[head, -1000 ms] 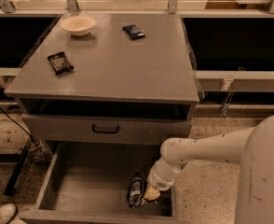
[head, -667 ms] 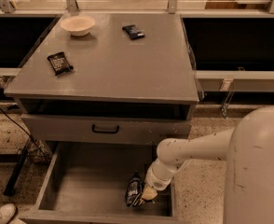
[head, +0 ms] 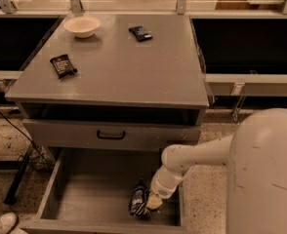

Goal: Place blue chip bag into middle drawer

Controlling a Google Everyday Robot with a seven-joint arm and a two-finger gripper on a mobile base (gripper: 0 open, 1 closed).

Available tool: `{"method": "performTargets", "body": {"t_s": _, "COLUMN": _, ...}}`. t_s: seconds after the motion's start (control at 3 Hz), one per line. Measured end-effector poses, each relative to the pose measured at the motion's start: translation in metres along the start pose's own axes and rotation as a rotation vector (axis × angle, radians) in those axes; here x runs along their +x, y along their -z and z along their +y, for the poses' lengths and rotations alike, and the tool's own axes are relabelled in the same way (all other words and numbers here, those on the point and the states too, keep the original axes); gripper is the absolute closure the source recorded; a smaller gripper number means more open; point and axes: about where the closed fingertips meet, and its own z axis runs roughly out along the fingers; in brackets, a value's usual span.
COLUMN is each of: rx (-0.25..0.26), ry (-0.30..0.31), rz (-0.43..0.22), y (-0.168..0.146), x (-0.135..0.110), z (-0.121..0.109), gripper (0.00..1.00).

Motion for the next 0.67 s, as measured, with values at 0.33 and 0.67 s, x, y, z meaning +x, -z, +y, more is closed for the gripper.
{"method": "performTargets", "body": {"t_s": 0.33, "rx": -0.024, "ry": -0.014, "rz": 0.01, "y": -0.0171, "x": -0.0007, "z": -0.0068, "gripper": 1.0}}
{"method": "performTargets", "body": {"t_s": 0.67, "rx": -0.028, "ry": -0.016, "rz": 0.011, "y": -0.02, "x": -0.0008, "z": -0.0076, "gripper": 0.84}}
